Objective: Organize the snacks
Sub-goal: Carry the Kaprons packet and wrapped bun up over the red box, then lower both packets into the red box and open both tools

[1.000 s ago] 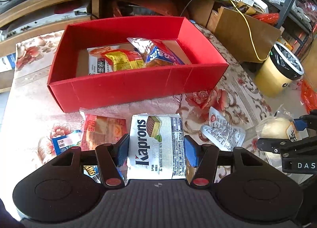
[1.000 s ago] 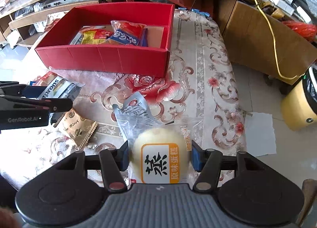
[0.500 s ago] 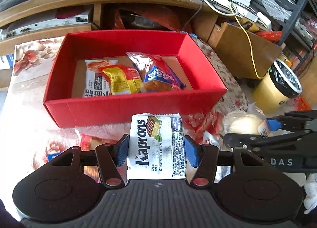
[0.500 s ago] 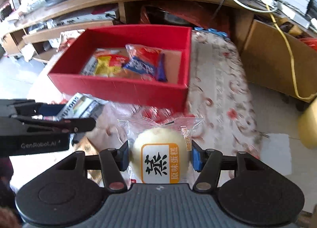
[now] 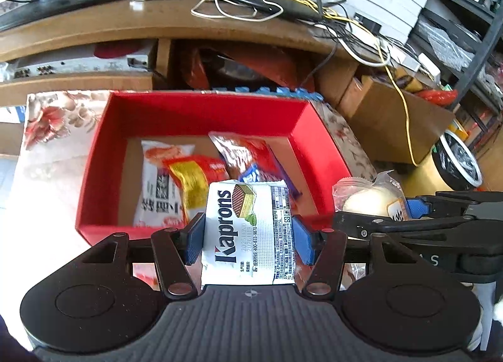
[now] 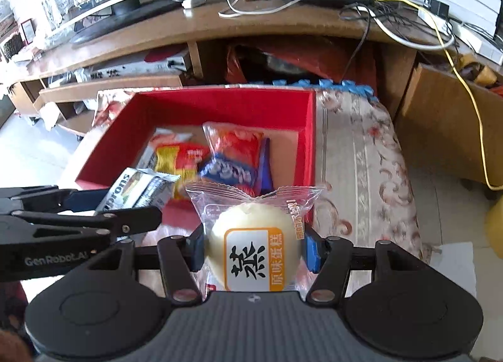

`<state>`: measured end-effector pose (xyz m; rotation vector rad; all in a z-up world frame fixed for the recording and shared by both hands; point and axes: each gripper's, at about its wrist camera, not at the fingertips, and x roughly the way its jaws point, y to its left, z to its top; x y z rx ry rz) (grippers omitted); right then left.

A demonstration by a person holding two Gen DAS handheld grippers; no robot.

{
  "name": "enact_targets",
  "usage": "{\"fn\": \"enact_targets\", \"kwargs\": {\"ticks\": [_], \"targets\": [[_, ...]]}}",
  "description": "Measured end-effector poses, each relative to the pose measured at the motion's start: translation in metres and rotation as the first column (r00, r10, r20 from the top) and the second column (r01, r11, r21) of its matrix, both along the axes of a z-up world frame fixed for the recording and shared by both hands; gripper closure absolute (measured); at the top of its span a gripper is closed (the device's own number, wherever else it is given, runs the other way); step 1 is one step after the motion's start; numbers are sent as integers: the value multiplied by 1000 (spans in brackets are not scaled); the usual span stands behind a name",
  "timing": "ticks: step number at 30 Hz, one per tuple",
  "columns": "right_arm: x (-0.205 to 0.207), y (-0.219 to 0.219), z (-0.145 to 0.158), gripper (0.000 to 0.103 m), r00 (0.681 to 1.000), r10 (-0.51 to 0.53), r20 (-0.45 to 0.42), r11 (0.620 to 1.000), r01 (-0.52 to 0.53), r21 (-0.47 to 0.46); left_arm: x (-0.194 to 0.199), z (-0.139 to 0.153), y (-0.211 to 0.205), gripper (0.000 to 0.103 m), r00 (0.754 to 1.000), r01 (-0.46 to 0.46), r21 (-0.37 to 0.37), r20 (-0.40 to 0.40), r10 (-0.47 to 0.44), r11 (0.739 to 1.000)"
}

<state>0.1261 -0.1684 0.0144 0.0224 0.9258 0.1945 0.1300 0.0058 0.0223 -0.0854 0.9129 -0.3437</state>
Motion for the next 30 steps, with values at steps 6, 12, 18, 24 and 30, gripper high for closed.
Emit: {"fn": "enact_targets", "kwargs": {"ticks": [6, 12, 18, 24, 30], "targets": [[27, 3, 3, 48, 1000, -16, 16, 1000, 16, 9, 23, 3, 0, 39, 999, -31, 7, 17, 31, 999], [55, 6, -1, 48, 1000, -24, 16, 1000, 23, 12, 43, 1, 2, 39, 998, -57, 15, 19, 56, 998], [74, 9, -6, 49, 1000, -28, 13, 1000, 27, 9, 57, -3, 2, 39, 997, -76, 36, 16, 75, 996], [84, 12, -12, 49, 999, -31, 8, 1000, 31, -3, 65, -9, 3, 39, 996, -88, 47, 10, 87, 995], [91, 16, -18, 49, 999, -32, 7, 999, 32, -4, 69, -14, 5, 39, 995, -103, 71, 11, 103, 992]]}}
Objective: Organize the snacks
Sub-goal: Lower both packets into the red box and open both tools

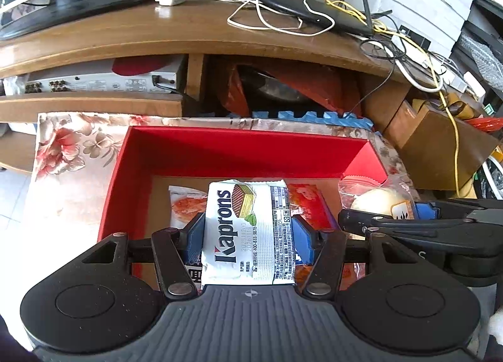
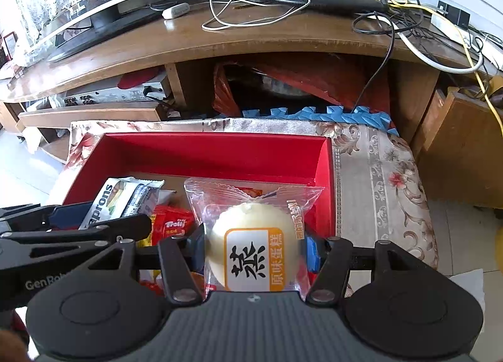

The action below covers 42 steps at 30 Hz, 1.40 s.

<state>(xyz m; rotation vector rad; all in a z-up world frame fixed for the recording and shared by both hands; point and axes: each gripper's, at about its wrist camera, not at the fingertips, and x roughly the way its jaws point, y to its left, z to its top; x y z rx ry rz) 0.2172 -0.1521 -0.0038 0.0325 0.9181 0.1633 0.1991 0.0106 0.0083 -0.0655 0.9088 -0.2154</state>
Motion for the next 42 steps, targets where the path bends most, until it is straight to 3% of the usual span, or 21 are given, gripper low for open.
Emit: {"fn": "enact_targets", "kwargs": {"ticks": [5, 42], "targets": [[3, 4, -8, 49, 1000, 7, -11, 1000, -7, -19, 1, -5, -1, 39, 1000, -4, 34, -2, 4, 999], [13, 9, -23, 49, 999, 13, -42, 999, -15, -48, 4, -17, -2, 39, 999, -11, 64, -32, 13, 998]]}}
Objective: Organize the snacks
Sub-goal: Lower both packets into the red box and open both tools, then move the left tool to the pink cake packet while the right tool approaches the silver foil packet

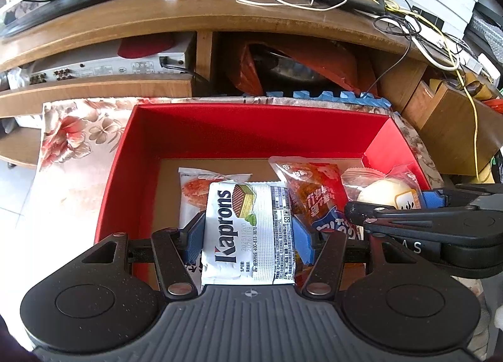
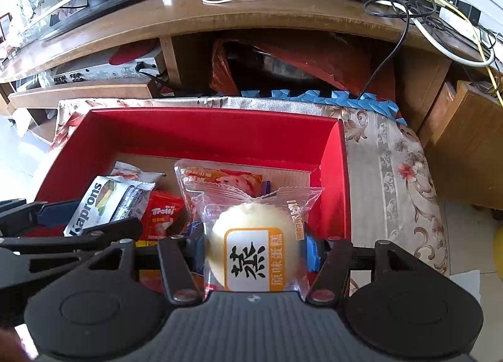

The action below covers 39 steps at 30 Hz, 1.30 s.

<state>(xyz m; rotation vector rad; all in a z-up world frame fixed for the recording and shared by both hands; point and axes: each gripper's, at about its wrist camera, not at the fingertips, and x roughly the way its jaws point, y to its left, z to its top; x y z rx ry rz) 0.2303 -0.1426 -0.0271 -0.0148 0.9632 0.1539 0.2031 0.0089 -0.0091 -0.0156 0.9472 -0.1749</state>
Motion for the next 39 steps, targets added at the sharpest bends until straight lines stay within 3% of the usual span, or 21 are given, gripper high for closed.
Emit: {"fn": "enact_targets", "kwargs": {"ticks": [14, 39], "targets": [[3, 1, -1, 45, 1000, -3, 5, 1000, 3, 7, 1, 1, 3, 35, 1000, -17, -2, 4, 17, 1000], [-11, -13, 26, 41, 996, -22, 82, 999, 19, 36, -15, 16, 10, 28, 999, -18, -25, 35, 19, 1000]]}}
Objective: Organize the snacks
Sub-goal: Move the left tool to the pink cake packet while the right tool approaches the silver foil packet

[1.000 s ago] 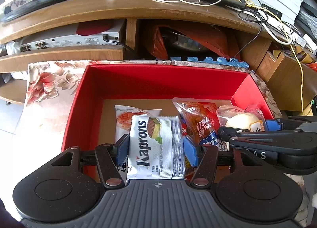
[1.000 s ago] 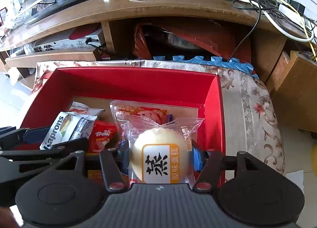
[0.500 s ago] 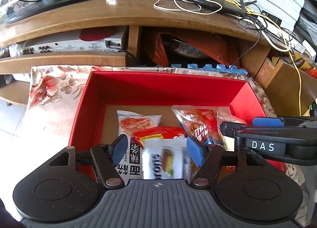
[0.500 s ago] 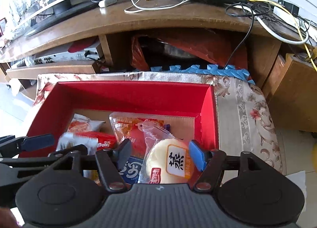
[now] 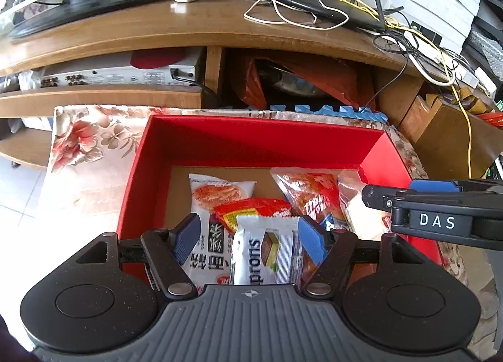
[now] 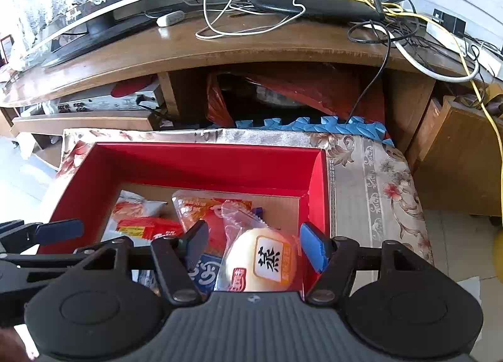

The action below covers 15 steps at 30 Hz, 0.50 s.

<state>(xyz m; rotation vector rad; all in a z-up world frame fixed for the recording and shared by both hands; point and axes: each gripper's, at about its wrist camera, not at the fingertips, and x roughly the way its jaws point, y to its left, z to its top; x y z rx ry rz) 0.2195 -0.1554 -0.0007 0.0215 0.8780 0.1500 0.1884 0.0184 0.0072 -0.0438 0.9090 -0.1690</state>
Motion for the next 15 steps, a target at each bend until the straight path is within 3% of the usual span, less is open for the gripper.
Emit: {"fn": "enact_targets", "kwargs": {"ticks": [15], "targets": [[-46, 9, 13, 41, 997, 81, 15, 997, -81, -1, -52, 5, 19, 22, 1000, -11, 15, -10, 12, 1000]]}}
